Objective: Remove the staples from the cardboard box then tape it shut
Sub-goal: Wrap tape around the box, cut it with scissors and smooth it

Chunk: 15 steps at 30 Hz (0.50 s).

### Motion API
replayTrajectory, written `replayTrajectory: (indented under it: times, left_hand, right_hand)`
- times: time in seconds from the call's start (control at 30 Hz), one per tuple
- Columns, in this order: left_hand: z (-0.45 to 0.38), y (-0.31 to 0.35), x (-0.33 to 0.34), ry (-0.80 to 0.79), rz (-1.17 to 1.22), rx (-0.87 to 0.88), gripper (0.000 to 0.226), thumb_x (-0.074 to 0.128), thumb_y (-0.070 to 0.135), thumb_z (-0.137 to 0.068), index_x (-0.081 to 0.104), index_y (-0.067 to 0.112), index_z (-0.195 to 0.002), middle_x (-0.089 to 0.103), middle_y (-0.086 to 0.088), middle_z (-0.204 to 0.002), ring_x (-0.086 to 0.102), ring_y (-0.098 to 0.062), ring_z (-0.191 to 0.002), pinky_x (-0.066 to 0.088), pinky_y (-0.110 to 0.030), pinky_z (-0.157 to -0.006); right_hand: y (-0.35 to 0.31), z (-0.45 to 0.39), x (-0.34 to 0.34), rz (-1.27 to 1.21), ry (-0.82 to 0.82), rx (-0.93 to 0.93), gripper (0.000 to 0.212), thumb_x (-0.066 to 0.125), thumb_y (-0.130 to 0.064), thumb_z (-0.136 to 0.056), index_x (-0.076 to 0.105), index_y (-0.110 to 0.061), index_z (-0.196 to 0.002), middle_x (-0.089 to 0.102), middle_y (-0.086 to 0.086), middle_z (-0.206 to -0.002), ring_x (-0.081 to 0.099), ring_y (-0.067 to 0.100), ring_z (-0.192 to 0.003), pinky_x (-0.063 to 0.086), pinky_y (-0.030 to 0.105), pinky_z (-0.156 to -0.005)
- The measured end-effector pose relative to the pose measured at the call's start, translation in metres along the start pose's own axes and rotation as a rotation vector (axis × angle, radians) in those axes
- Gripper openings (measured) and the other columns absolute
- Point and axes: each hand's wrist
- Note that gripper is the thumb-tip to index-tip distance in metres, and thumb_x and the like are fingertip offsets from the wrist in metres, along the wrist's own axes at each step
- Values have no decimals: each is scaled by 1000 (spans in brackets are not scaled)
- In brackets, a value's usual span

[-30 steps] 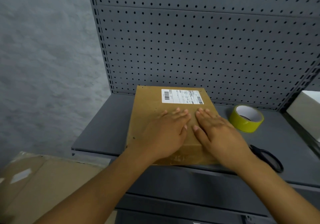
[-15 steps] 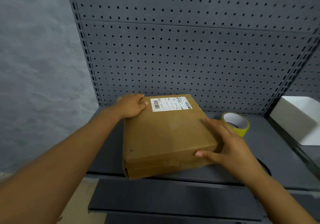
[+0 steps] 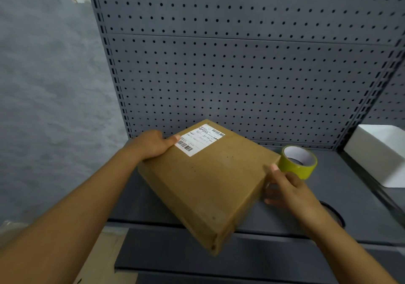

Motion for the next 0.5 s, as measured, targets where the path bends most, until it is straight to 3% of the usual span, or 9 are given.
replayTrajectory:
  times: [0.1, 0.2, 0.3, 0.37, 0.43, 0.5]
  left_hand:
    - [9, -4, 0, -76, 12, -10, 77, 25, 84, -78, 56, 24, -116, 61, -2, -116, 58, -21, -103, 47, -36, -84]
    - [20, -4, 1, -186, 37, -20, 81, 21, 79, -83, 45, 27, -139, 49, -3, -141, 51, -26, -124, 44, -38, -92]
    - [25, -9, 3, -156, 134, -52, 78, 32, 76, -84, 50, 21, -135, 59, -4, -129, 59, -23, -109, 49, -35, -92]
    - [26, -14, 9, -95, 251, -64, 78, 46, 74, -81, 48, 17, -134, 61, -2, -122, 61, -16, -95, 52, -33, -84]
    - [32, -13, 15, -38, 393, -49, 75, 56, 63, -83, 38, 18, -141, 56, 3, -129, 56, -13, -96, 47, -29, -81]
    - [39, -7, 20, 10, 475, -25, 76, 60, 49, -88, 23, 19, -148, 50, 6, -132, 51, -15, -109, 41, -29, -88]
  right_hand:
    - [-5, 2, 6, -8, -132, -83, 70, 54, -81, -63, 56, -34, -115, 64, -11, -116, 62, 10, -107, 49, 41, -98]
    - [-12, -5, 12, 27, -224, -161, 70, 69, -68, -68, 47, -39, -129, 60, -14, -124, 62, 9, -110, 49, 40, -99]
    - [-18, -20, 15, 57, -241, -181, 76, 76, -58, -68, 44, -38, -135, 55, -8, -130, 61, 15, -112, 50, 41, -98]
    - [-23, -30, 17, 42, -277, -183, 68, 73, -47, -77, 45, -33, -138, 56, -11, -130, 61, 14, -112, 48, 42, -101]
    - [-25, -41, 20, 68, -270, -175, 70, 71, -50, -76, 45, -33, -139, 56, -12, -132, 60, 13, -115, 46, 43, -103]
    - [-27, -54, 26, 105, -278, -174, 65, 67, -48, -79, 46, -33, -139, 55, -10, -135, 58, 15, -117, 45, 44, -104]
Point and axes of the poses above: each hand's wrist, its own z-axis away from the middle knuckle, its own x-axis out of the palm, y = z × x
